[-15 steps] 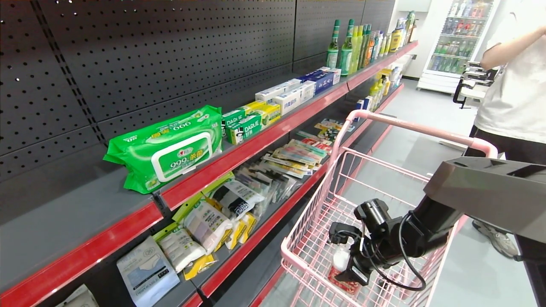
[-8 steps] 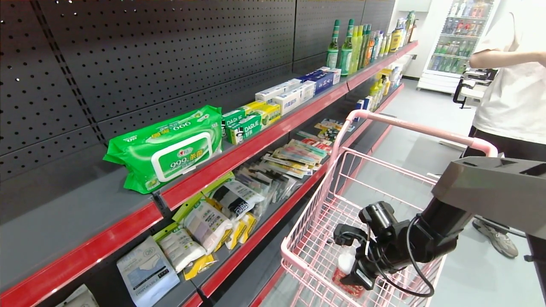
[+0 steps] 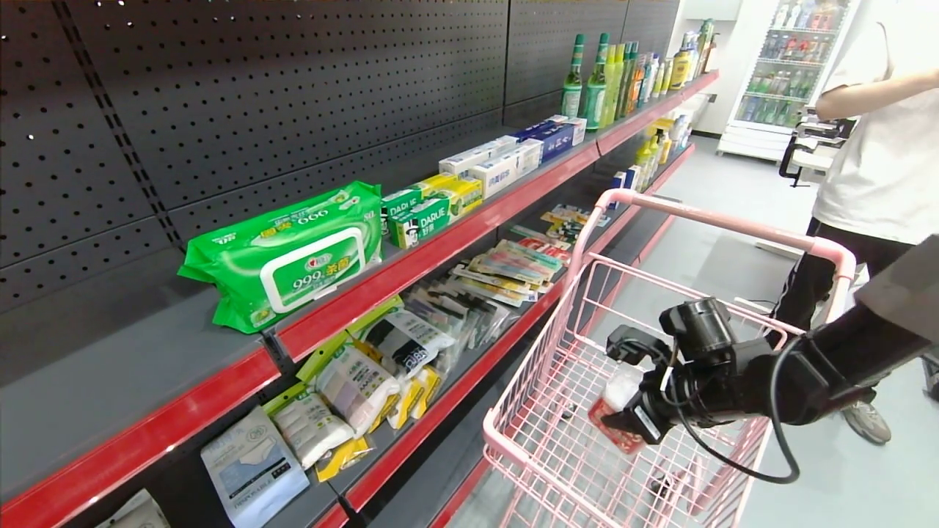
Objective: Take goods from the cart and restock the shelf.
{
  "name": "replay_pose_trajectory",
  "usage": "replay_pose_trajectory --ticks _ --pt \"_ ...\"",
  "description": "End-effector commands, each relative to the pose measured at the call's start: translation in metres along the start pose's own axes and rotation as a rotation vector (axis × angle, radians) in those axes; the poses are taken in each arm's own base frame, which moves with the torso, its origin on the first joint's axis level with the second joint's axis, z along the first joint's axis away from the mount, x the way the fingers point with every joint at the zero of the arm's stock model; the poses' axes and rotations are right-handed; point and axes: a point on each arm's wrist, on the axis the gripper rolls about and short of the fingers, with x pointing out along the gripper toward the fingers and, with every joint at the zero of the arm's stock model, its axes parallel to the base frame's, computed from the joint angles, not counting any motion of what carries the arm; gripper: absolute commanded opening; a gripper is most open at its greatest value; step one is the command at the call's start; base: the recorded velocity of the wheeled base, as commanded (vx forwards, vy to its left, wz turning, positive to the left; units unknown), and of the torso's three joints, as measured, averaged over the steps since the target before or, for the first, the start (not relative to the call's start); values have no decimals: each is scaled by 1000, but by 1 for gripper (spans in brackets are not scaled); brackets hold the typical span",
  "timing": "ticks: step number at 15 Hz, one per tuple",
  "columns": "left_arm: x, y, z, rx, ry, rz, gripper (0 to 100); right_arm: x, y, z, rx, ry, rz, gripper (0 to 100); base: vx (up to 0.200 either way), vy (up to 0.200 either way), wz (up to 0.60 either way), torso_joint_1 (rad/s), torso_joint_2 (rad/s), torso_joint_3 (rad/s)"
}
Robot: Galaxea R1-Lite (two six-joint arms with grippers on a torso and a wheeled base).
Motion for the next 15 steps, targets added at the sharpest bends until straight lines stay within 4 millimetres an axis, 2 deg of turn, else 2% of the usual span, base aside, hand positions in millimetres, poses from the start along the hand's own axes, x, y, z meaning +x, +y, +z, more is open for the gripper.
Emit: replay_pose_trajectory --ticks 1,2,3,5,6,7,9,10,11,12,14,15 --pt "0 0 0 0 1 1 0 -45 -13 10 39 -113 -86 0 0 0 0 0 0 0" --pt "0 0 0 0 1 1 0 -59 -15 15 67 -154 -114 0 0 0 0 0 0 0" --pt "0 0 0 0 1 2 0 -88 -16 22 123 -226 -191 0 0 0 0 0 0 0" --pt "0 0 0 0 1 1 0 -131 -9 21 173 -311 -296 0 0 0 0 0 0 0" --pt "0 0 0 0 1 1 0 -155 -2 17 172 -365 -339 0 0 0 0 0 0 0" --pt "0 0 0 0 1 1 0 -169 3 15 169 -401 -365 0 0 0 0 0 0 0" --pt "0 0 0 0 1 1 0 -216 21 -4 173 -520 -452 0 0 0 0 0 0 0" --pt "0 0 0 0 1 1 0 -226 24 -11 180 -545 -481 0 0 0 0 0 0 0" --pt "0 0 0 0 1 1 0 -247 31 -29 198 -600 -545 0 0 0 0 0 0 0" --pt "0 0 0 0 1 1 0 -259 34 -42 217 -624 -600 0 0 0 0 0 0 0" --pt "0 0 0 0 1 1 0 -275 45 -63 236 -677 -673 0 0 0 0 0 0 0" --pt "0 0 0 0 1 1 0 -277 48 -66 237 -683 -683 0 0 0 0 0 0 0"
